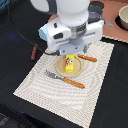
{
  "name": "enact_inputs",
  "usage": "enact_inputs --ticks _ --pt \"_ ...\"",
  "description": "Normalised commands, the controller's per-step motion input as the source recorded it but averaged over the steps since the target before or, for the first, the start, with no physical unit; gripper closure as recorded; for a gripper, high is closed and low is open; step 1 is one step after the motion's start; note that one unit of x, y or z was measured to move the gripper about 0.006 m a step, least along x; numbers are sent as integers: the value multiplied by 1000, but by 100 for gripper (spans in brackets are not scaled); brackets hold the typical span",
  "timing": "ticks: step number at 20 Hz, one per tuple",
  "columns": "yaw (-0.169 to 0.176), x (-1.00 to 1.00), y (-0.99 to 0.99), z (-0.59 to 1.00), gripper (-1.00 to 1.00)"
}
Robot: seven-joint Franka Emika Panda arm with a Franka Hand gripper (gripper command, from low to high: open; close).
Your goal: Interact with the objects in diverse but meaningful ways.
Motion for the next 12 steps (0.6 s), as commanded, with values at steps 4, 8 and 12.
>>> enact_inputs --ticks 4,8,12 --pt "-15 291 904 114 -100" --pt "-33 252 896 21 -100" --pt "-95 189 707 -114 -100"
